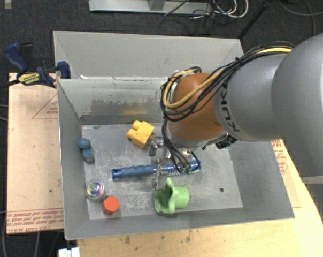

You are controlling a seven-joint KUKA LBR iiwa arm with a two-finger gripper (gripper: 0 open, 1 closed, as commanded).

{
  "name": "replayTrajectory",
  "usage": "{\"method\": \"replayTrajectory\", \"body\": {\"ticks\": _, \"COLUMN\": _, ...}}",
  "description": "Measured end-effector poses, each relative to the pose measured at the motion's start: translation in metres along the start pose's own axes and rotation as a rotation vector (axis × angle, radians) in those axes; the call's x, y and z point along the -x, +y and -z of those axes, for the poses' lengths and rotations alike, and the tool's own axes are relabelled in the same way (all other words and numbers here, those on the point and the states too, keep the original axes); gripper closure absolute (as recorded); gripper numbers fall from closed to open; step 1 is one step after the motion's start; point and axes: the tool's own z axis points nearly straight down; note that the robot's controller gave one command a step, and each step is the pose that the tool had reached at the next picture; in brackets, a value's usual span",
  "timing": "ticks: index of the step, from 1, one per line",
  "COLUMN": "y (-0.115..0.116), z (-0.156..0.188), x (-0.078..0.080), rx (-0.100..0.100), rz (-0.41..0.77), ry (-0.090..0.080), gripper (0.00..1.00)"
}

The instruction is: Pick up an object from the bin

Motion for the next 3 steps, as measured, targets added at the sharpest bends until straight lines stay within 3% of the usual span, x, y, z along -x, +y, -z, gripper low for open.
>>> {"method": "replayTrajectory", "body": {"ticks": 1, "y": -0.024, "z": 0.005, "x": -0.002, "rx": 0.000, "rz": -0.024, "ry": 0.004, "gripper": 0.00}}
{"method": "replayTrajectory", "body": {"ticks": 2, "y": -0.038, "z": -0.033, "x": 0.003, "rx": 0.000, "rz": -0.097, "ry": 0.006, "gripper": 0.00}}
{"method": "replayTrajectory", "body": {"ticks": 3, "y": -0.037, "z": -0.033, "x": 0.003, "rx": 0.002, "rz": -0.098, "ry": 0.005, "gripper": 0.00}}
